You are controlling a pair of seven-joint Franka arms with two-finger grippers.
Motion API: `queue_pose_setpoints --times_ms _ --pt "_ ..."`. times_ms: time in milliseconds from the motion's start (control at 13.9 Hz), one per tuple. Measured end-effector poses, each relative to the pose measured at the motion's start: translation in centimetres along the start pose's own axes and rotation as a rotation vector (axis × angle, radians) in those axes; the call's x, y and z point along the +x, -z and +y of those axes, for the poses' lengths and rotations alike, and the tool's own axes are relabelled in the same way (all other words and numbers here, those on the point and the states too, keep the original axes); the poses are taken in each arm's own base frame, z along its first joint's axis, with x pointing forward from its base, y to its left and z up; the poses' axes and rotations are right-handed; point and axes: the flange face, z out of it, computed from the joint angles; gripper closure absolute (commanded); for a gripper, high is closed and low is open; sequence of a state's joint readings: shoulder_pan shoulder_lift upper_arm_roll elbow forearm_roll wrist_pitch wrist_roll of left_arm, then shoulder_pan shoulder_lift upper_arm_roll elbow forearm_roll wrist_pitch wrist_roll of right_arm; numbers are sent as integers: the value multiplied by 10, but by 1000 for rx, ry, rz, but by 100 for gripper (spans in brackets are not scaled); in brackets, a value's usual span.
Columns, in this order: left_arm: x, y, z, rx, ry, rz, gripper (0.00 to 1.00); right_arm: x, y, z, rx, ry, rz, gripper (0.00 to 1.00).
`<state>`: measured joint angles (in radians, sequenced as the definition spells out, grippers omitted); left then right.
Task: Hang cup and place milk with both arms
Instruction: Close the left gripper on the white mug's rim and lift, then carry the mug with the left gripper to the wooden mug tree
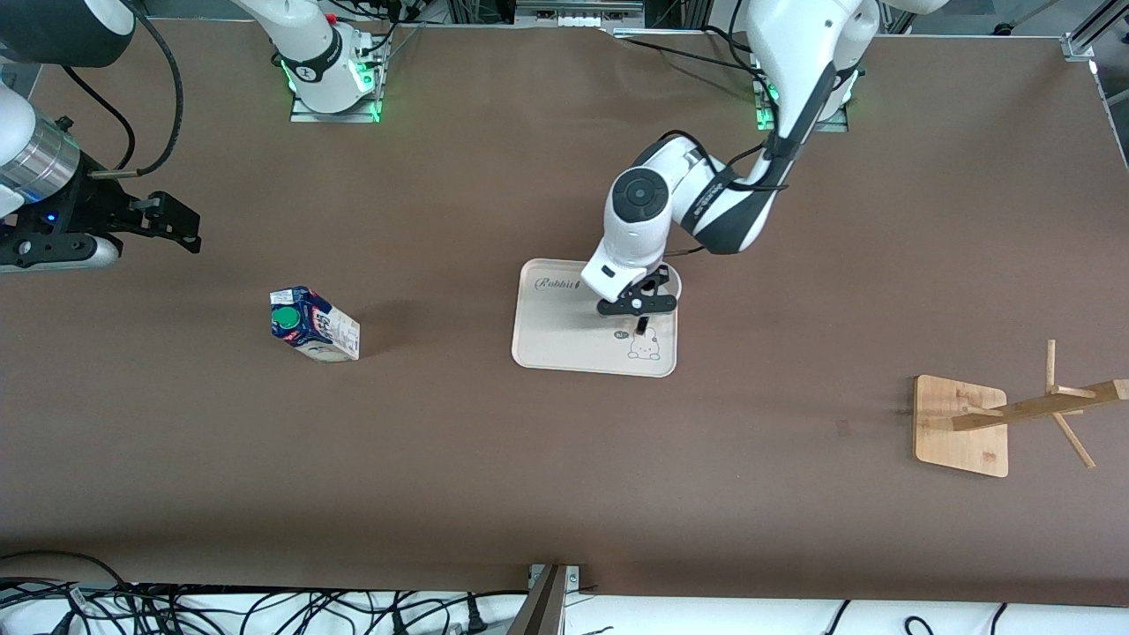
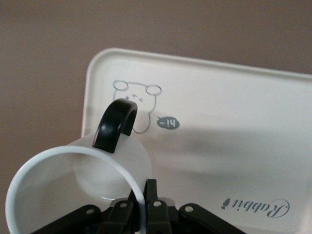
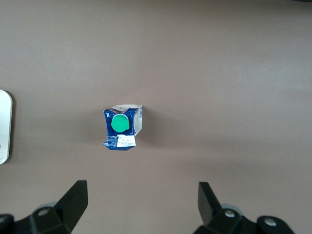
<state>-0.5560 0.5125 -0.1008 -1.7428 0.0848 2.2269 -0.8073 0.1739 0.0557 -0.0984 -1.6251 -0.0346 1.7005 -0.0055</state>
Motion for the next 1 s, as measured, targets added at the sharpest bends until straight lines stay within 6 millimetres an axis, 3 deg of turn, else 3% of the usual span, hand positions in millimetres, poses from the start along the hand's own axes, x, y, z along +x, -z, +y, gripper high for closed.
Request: queue_pose_setpoints --times_ms 144,215,359,502,646,789,861,1005 --pt "40 74 -43 -22 36 50 100 0 0 0 0 0 0 0" --pt "64 118 -79 -35 55 82 100 0 0 0 0 0 0 0" --pt "104 196 -173 -28 74 115 100 0 0 0 0 -1 0 0" --pt "129 242 -256 -4 79 103 100 0 0 0 0 0 0 0" --pt "147 265 -324 -32 70 95 100 0 0 0 0 0 0 0" --pt "158 275 -392 -92 75 84 100 0 0 0 0 0 0 0" --pt "160 275 -421 -111 74 79 100 0 0 -1 0 1 1 0" --pt "165 264 -458 -174 97 57 100 0 1 -2 0 3 2 0"
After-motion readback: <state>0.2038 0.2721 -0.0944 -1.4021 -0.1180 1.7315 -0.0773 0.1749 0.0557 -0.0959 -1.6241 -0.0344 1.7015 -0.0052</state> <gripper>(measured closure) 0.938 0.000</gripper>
